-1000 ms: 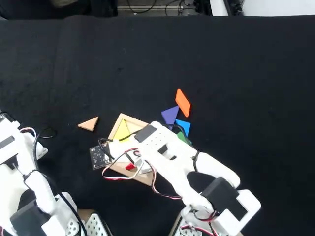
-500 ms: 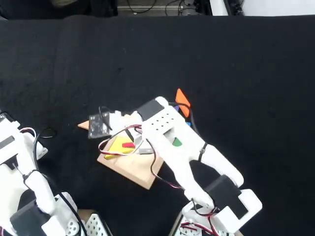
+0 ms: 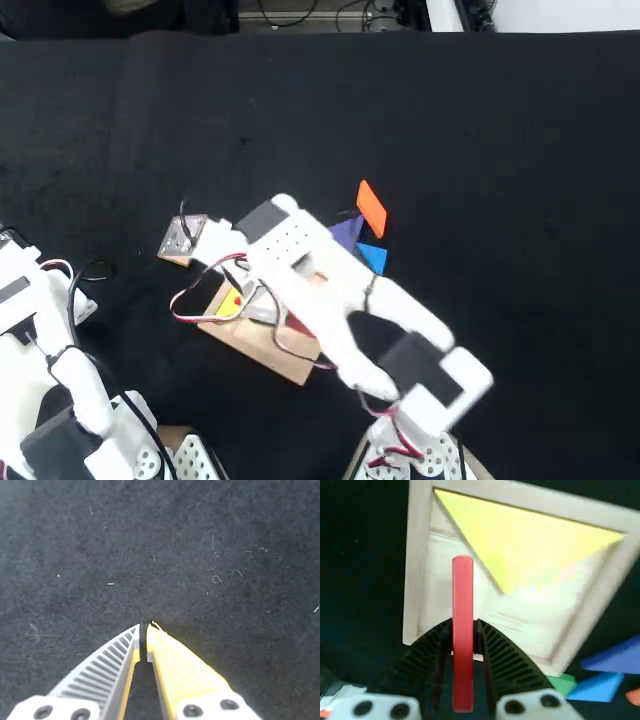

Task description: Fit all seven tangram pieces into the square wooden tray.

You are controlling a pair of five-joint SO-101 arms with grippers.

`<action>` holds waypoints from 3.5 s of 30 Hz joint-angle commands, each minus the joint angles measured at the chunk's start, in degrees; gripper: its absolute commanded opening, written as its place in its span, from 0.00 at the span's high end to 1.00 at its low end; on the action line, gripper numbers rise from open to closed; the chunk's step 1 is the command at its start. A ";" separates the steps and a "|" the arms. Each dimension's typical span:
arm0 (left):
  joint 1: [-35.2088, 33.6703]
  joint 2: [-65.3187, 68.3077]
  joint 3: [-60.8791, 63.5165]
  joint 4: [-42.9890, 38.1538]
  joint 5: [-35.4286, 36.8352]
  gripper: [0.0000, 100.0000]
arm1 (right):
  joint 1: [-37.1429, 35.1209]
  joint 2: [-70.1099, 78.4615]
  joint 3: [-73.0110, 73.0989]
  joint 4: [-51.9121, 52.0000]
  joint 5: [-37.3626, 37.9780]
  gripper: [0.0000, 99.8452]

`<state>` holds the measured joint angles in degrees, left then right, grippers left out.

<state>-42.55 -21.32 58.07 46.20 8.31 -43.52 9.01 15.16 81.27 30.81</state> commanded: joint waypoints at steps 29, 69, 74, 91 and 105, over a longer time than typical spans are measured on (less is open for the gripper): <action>0.57 -1.32 -2.33 -0.53 0.09 0.97 | -6.24 6.99 -11.65 -1.05 -16.09 0.99; 0.57 -1.23 -2.33 -0.53 0.09 0.97 | -9.14 6.73 -6.11 1.49 -17.93 0.82; 0.57 -1.23 -2.33 -0.53 0.09 0.97 | -9.14 6.46 -6.46 4.48 -17.49 0.87; 0.48 -1.23 -2.33 -0.53 0.09 0.97 | -8.88 6.46 -6.20 6.07 -15.56 0.99; 0.48 -1.23 -2.33 -0.53 0.09 0.97 | -7.74 6.46 -4.79 8.97 -15.47 0.99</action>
<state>-42.55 -21.32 58.07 46.20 8.31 -52.04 16.31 10.42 89.45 14.55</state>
